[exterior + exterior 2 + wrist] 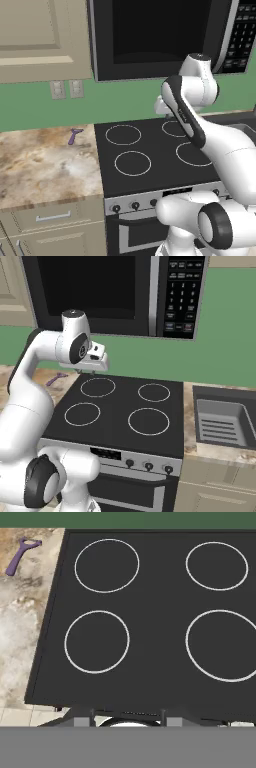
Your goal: Place the sponge inside the microwave to prepare for sanitizing.
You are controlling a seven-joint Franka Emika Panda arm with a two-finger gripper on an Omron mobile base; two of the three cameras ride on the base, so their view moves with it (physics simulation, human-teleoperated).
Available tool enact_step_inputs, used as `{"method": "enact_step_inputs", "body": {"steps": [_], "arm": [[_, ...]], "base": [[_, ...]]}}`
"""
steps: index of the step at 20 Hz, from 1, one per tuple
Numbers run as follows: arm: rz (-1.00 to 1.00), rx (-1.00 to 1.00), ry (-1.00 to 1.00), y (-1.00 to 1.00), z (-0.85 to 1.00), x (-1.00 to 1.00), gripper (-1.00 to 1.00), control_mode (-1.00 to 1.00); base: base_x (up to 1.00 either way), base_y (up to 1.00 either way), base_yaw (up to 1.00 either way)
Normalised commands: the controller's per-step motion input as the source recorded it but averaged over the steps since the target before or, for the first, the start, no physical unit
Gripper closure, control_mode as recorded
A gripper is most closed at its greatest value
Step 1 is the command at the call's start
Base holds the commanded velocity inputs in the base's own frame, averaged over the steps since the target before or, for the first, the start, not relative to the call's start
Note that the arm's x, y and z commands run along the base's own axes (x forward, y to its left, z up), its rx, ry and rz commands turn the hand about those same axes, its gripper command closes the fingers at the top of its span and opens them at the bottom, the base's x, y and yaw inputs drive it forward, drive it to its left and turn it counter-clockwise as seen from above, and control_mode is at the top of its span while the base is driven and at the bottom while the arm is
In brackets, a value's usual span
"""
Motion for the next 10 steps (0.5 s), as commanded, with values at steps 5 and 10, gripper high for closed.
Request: {"method": "enact_step_inputs", "body": {"steps": [5, 10], "arm": [[0.00, 0.00, -0.04, 0.00, 0.00, -0.31, -1.00, -1.00], [0.00, -0.03, -0.25, 0.00, 0.25, -0.87, -1.00, -1.00]], "base": [[0.00, 0.00, 0.00], [0.00, 0.00, 0.00]]}}
